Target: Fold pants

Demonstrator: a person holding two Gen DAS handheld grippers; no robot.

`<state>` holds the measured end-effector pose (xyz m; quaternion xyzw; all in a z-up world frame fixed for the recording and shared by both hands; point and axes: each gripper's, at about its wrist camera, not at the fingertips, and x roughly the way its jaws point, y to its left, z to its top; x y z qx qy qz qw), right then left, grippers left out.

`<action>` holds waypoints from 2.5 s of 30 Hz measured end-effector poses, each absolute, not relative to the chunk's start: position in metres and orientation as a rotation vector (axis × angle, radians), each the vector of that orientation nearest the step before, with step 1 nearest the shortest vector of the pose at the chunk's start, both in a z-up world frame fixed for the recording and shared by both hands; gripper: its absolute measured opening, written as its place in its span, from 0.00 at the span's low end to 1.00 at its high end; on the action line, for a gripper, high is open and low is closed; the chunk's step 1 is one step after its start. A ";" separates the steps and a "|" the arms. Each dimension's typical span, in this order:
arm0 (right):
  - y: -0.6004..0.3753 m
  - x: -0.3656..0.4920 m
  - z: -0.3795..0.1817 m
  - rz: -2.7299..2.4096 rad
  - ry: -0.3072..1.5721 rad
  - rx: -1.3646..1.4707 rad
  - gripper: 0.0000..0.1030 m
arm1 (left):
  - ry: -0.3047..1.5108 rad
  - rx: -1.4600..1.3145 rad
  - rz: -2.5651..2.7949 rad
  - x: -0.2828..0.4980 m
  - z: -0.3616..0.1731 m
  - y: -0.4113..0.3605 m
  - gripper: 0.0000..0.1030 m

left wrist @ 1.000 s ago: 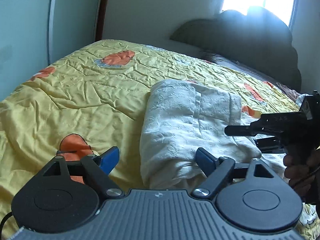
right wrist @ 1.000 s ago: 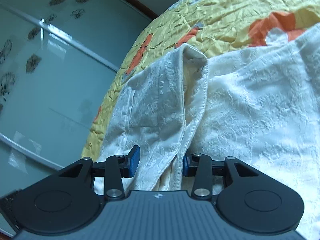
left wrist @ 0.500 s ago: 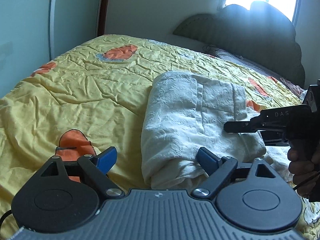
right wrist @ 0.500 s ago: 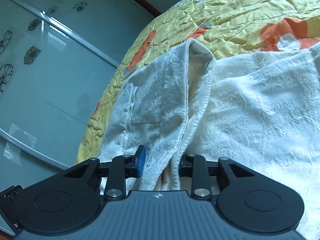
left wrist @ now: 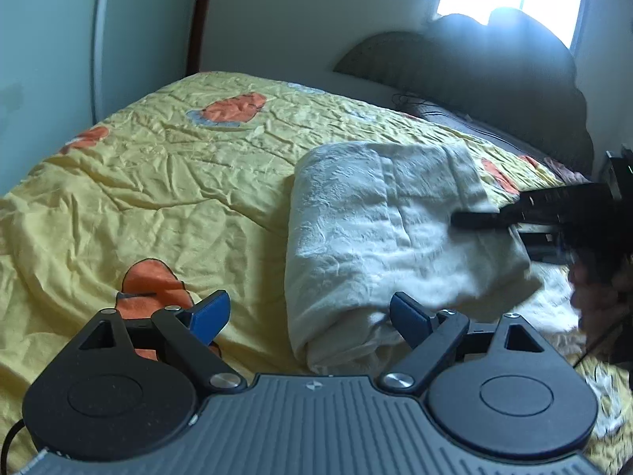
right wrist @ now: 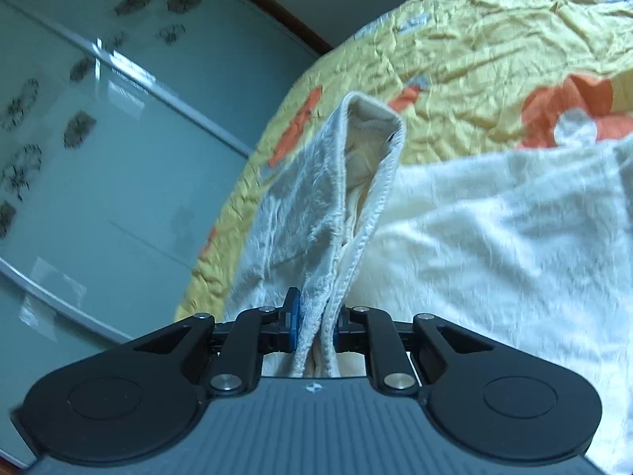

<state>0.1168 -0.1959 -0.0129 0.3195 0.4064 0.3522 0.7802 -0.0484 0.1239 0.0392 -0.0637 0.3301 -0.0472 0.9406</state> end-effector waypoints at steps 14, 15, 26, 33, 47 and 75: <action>-0.199 0.139 -0.016 0.769 0.940 0.762 0.16 | 0.676 -0.120 0.005 -0.041 0.015 0.110 0.75; -0.200 0.139 -0.023 0.767 0.957 0.770 0.18 | 0.668 -0.127 -0.005 -0.040 0.014 0.112 0.70; -0.203 0.109 -0.052 0.791 1.012 0.821 0.27 | 0.635 -0.073 -0.044 -0.045 0.011 0.105 0.37; -0.216 0.110 -0.021 0.824 0.910 0.825 0.14 | 0.635 -0.100 -0.088 -0.049 0.016 0.104 0.63; -0.330 0.097 -0.033 0.569 0.993 0.715 0.14 | 0.607 -0.003 -0.266 -0.060 0.015 0.070 0.80; -0.414 0.128 -0.051 0.469 0.807 0.942 0.59 | 0.823 -0.687 -0.497 0.092 0.034 0.146 0.85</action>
